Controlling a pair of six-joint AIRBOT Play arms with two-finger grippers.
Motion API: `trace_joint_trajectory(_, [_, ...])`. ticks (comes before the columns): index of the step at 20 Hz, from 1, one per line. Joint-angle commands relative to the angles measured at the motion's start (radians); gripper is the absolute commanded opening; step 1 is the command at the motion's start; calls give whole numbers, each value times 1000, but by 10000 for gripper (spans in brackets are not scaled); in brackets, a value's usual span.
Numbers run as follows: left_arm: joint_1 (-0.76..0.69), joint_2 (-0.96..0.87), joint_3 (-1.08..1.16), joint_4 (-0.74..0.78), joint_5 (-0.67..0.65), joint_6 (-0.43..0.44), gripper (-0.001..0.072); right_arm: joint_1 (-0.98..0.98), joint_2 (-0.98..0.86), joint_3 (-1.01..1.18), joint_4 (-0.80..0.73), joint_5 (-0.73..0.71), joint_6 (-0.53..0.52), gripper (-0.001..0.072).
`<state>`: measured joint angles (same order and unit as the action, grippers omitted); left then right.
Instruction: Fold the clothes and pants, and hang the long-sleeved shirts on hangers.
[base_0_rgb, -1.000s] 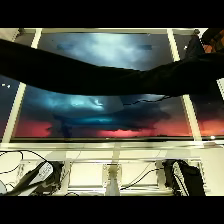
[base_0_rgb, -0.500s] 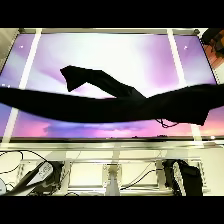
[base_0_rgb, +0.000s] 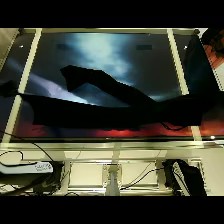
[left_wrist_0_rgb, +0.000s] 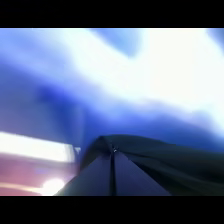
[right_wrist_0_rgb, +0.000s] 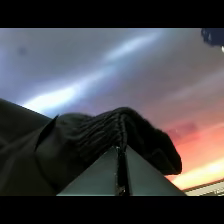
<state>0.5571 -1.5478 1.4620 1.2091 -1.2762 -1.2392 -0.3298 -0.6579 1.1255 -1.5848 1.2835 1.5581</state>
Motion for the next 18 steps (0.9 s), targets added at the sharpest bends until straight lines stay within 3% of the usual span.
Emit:
trace_joint_trajectory(1, [-31,-190,-1,-350,164,2,13,0,-89,-2,36,-18,1,19])
trace_joint_trajectory(2, [-37,-219,-1,-428,198,12,57,0,-104,-2,48,-18,1,19])
trace_joint_trajectory(4, [-45,-255,0,-563,227,106,571,0,-123,-2,63,-19,1,19])
trace_joint_trajectory(5, [-45,-261,0,-608,227,148,718,0,-128,-2,64,-19,1,20])
trace_joint_trajectory(7, [-33,-248,0,-626,218,174,707,0,-129,-2,64,-20,0,19])
trace_joint_trajectory(8, [-15,-230,0,-620,214,172,664,0,-128,-2,63,-20,0,19])
trace_joint_trajectory(9, [9,-204,0,-613,194,157,485,0,-128,-2,61,-20,0,19])
trace_joint_trajectory(10, [46,-165,0,-603,163,156,178,0,-129,-2,57,-21,-5,20])
trace_joint_trajectory(11, [86,-122,0,-595,137,159,10,0,-129,-2,48,-25,-8,19])
trace_joint_trajectory(13, [169,-15,0,-508,87,160,10,0,-128,-2,25,-34,-8,20])
trace_joint_trajectory(16, [211,167,-8,-108,55,159,10,0,-129,-2,21,-52,-7,19])
trace_joint_trajectory(18, [212,272,-67,21,21,203,11,0,-129,-2,21,-71,-4,19])
